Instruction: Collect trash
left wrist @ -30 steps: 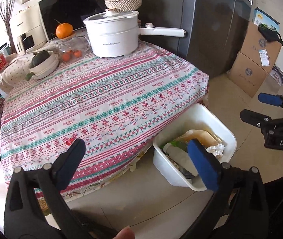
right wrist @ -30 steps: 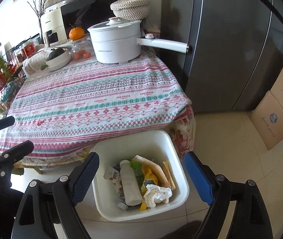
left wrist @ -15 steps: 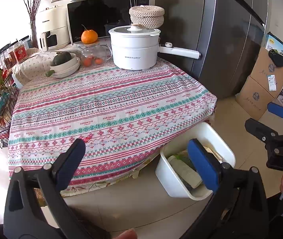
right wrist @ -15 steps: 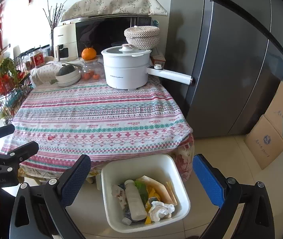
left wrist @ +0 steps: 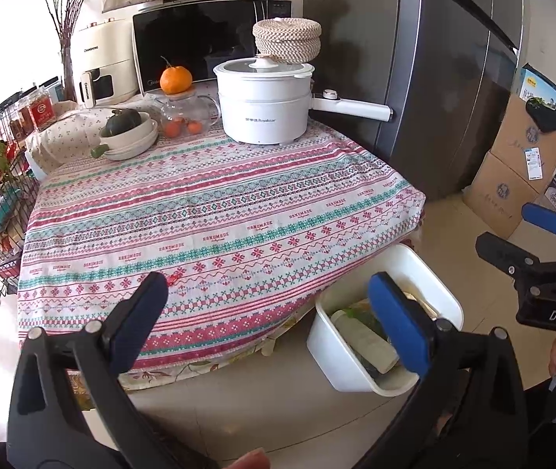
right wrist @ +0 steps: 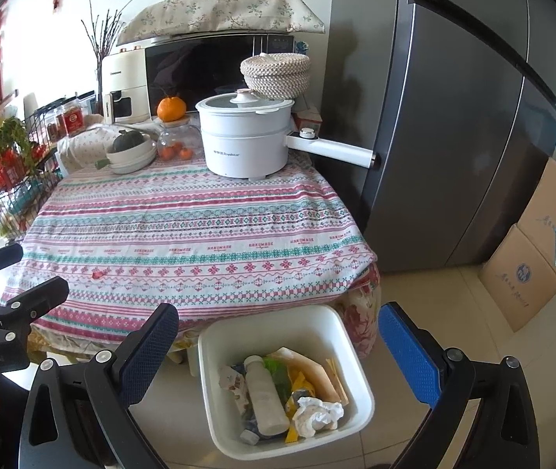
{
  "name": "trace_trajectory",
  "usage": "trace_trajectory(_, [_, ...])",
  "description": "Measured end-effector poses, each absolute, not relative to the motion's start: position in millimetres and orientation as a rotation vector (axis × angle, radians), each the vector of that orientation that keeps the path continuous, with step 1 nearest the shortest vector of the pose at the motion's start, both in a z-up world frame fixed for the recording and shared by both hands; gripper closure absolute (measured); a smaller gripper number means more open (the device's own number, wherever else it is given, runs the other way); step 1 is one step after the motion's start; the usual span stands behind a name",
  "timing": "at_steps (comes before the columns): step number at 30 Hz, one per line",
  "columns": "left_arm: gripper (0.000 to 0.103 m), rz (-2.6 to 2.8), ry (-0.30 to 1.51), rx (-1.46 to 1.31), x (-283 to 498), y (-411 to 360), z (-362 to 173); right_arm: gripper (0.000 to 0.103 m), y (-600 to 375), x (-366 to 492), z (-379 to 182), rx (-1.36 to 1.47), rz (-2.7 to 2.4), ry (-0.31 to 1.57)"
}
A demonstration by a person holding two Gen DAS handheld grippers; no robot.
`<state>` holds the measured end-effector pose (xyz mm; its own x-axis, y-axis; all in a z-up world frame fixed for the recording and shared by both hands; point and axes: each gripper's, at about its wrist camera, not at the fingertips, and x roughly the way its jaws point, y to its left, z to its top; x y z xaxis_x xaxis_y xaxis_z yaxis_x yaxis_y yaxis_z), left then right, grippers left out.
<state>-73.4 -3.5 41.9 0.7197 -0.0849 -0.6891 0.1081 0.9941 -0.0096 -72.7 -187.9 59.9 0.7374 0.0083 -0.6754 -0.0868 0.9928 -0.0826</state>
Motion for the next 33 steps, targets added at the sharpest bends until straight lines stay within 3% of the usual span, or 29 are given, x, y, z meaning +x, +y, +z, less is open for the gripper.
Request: trace_trajectory(33, [0.001, -0.111, 0.778, 0.033, -72.7, -6.1, 39.8, 0.0, -186.8, -71.4, 58.4, -0.103, 0.055, 0.752])
